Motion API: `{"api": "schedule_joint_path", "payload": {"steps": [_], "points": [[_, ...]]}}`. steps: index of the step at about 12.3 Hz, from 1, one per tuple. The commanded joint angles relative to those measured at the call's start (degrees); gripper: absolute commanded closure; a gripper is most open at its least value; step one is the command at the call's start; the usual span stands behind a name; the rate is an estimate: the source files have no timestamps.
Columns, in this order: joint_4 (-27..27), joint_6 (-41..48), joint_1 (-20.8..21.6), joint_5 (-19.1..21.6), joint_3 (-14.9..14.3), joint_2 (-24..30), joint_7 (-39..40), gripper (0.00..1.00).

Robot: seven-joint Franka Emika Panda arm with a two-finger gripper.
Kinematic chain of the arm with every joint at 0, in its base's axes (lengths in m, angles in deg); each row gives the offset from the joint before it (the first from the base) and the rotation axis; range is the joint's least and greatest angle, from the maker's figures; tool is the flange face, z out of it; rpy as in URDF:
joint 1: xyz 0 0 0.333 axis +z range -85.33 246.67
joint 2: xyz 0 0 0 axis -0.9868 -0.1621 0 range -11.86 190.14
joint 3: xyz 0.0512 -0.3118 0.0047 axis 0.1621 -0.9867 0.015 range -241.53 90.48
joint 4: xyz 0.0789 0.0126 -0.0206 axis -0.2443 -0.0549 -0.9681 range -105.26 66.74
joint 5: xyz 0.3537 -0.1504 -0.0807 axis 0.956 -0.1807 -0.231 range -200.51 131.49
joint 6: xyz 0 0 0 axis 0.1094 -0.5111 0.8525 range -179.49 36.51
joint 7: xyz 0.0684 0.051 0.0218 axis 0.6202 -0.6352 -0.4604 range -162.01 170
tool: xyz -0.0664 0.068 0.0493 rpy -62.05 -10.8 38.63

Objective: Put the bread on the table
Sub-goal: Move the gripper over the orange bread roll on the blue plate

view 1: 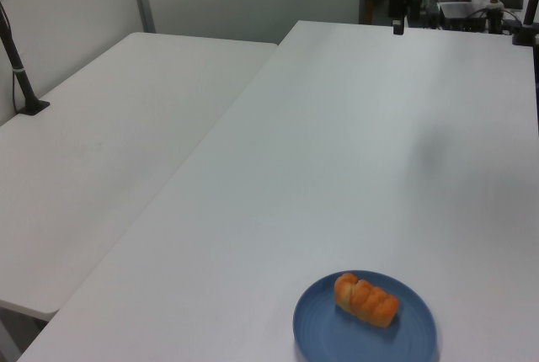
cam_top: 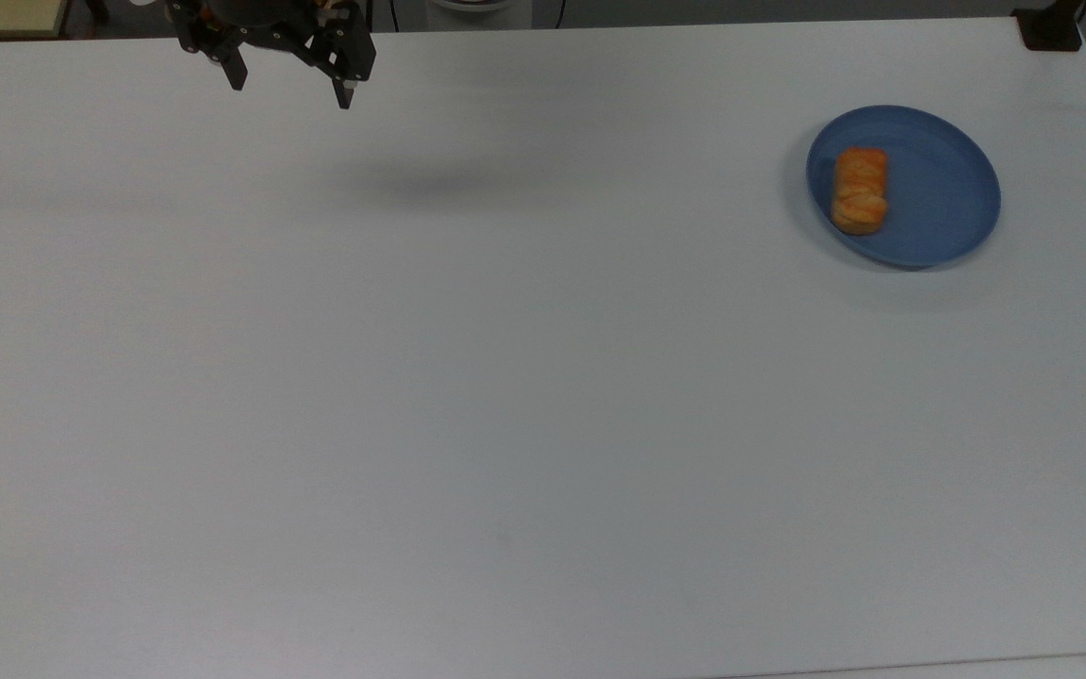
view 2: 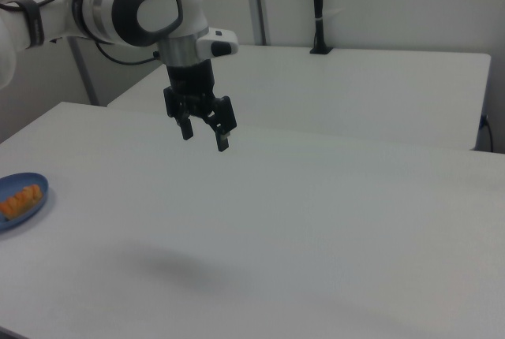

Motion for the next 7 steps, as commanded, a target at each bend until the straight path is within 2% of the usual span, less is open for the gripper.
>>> {"api": "schedule_joint_path", "payload": {"steps": [1,5,7], "points": [[-1.6,-0.9,-0.2,1.2,-0.4,1.9,0.2,0.00],[-1.5,-1.0,-0.3,1.8,0.2,1.9,0.2,0.00],[-0.4,-1.2,0.0,5.6,2.4,1.9,0.0,0.00]]}}
